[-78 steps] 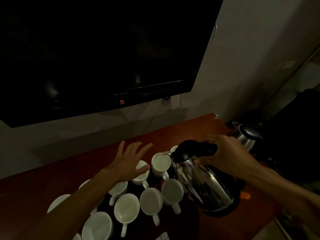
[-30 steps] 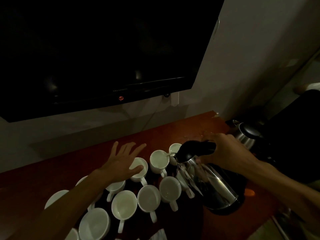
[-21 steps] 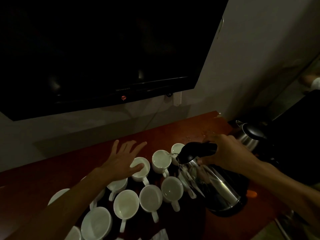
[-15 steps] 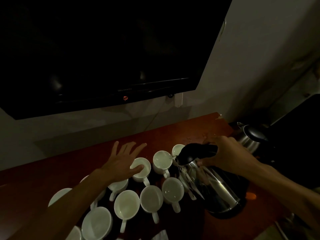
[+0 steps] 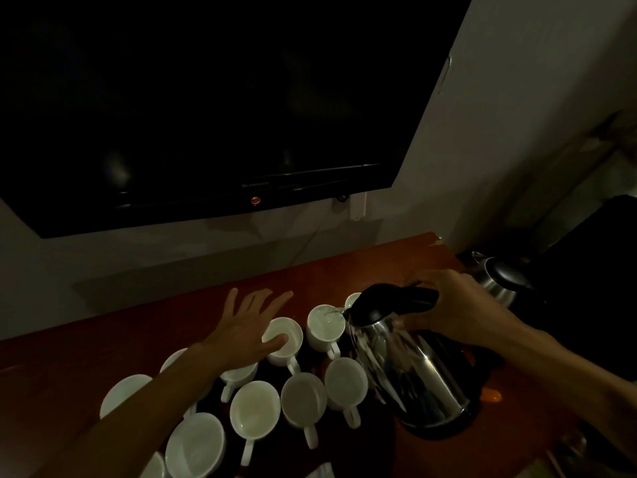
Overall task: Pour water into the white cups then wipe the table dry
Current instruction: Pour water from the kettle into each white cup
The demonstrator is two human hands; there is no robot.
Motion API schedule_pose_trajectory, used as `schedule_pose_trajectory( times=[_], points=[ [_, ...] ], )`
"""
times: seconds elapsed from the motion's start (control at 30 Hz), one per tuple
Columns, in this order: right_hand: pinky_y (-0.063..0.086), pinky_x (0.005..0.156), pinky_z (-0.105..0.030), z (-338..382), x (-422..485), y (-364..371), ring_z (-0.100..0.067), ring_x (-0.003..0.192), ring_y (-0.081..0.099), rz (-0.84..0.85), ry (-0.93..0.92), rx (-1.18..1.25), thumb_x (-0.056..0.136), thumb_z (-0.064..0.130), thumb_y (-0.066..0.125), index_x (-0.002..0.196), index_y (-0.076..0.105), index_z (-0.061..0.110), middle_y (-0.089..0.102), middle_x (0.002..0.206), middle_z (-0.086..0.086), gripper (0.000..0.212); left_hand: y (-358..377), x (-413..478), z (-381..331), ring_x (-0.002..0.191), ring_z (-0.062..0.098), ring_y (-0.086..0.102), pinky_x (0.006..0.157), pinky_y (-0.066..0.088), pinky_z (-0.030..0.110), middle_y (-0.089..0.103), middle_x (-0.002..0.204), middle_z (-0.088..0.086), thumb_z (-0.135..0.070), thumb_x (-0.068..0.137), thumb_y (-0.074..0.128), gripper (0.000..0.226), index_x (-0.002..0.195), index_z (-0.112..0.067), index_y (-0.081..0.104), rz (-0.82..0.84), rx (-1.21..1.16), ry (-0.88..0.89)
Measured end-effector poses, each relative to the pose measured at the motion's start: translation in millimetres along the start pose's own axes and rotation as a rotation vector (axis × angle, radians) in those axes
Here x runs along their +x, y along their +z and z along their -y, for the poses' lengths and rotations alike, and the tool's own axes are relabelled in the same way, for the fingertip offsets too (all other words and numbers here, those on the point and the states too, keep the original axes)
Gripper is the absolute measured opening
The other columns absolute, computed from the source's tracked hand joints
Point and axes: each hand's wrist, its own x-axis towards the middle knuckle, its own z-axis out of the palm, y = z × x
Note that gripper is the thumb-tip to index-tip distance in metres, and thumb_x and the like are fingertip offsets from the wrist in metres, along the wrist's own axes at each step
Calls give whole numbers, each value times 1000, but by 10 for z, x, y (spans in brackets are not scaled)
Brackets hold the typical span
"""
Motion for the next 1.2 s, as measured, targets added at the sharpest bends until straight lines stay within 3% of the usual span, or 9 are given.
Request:
schedule_pose_trajectory(
  times=[0.17, 0.33, 0.53, 0.73, 1.1, 1.2],
  points=[
    [48, 71, -16, 81, 5, -4, 3, 88, 60, 4, 4, -13, 66, 48, 85, 109, 60, 37, 60, 92, 23, 51, -39, -45, 22, 153, 19, 1, 116, -17, 54, 10, 164, 3, -72, 93, 34, 81, 148, -52, -21, -12, -16, 2],
    [44, 62, -10, 264, 41, 28, 13, 78, 56, 12, -69, -18, 67, 46, 86, 96, 51, 50, 59, 87, 26, 45, -65, -130, 21, 153, 20, 2, 117, -14, 57, 10, 164, 4, -71, 94, 36, 81, 152, -47, -15, -4, -17, -27],
    [45, 59, -11, 455, 138, 145, 13, 75, 61, 54, -110, -34, 66, 50, 83, 90, 51, 50, 60, 85, 24, 41, -117, -269, 57, 153, 19, 2, 118, -13, 56, 8, 165, 4, -69, 95, 36, 81, 154, -45, -14, 11, -24, -58],
    [46, 64, -15, 576, 214, 252, 6, 77, 61, 63, -113, -85, 65, 53, 84, 105, 59, 43, 60, 87, 22, 49, -160, -425, 113, 153, 18, 1, 119, -11, 58, 8, 164, 3, -67, 96, 35, 80, 155, -43, -13, 18, -21, -86],
    [54, 73, -22, 637, 248, 282, 3, 78, 62, 111, -76, -141, 64, 52, 84, 109, 60, 40, 61, 86, 19, 53, -181, -530, 195, 152, 19, 1, 118, -13, 58, 10, 164, 4, -68, 96, 36, 79, 156, -43, -10, 2, -48, -80],
    [50, 68, -18, 630, 236, 296, 4, 78, 62, 109, -78, -147, 63, 55, 85, 108, 61, 41, 63, 87, 20, 53, -172, -504, 189, 153, 19, 1, 119, -13, 57, 9, 164, 4, -68, 96, 36, 80, 156, -42, -10, 9, -42, -80]
  ],
)
